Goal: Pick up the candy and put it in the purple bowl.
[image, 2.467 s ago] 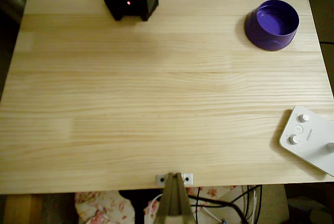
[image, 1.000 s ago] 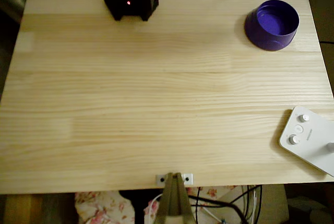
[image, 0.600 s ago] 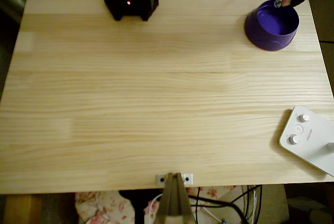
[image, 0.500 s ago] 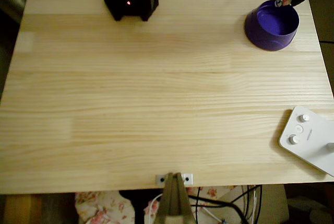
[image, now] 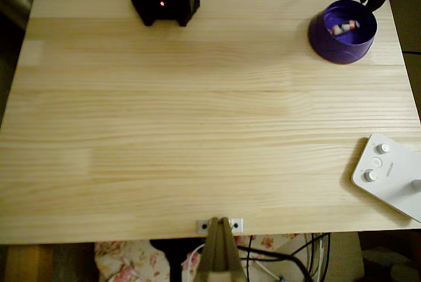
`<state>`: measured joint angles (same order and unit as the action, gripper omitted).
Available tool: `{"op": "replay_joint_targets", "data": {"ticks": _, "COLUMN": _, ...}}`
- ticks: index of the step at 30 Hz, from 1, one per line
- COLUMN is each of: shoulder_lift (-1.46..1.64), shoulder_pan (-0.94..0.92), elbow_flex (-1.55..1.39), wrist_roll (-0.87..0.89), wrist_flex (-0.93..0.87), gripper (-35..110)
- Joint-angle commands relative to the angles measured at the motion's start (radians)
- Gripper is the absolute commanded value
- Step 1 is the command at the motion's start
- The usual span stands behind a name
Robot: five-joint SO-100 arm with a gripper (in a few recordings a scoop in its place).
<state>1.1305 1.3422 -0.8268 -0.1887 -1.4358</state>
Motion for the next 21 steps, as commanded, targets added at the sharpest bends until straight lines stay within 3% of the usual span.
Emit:
{"op": "replay_joint_targets", "data": {"ticks": 1, "shoulder_lift": 0.054, "shoulder_pan": 0.012, "elbow_flex": 0.072, "wrist_roll": -0.020, "wrist_flex": -0.017, "gripper": 12}}
{"op": "replay_joint_targets", "data": {"ticks": 21, "shoulder_lift": 0.345, "shoulder_pan": -0.183, "elbow_flex": 0.006, "wrist_roll": -0.071, "wrist_flex": -0.209, "gripper": 5}}
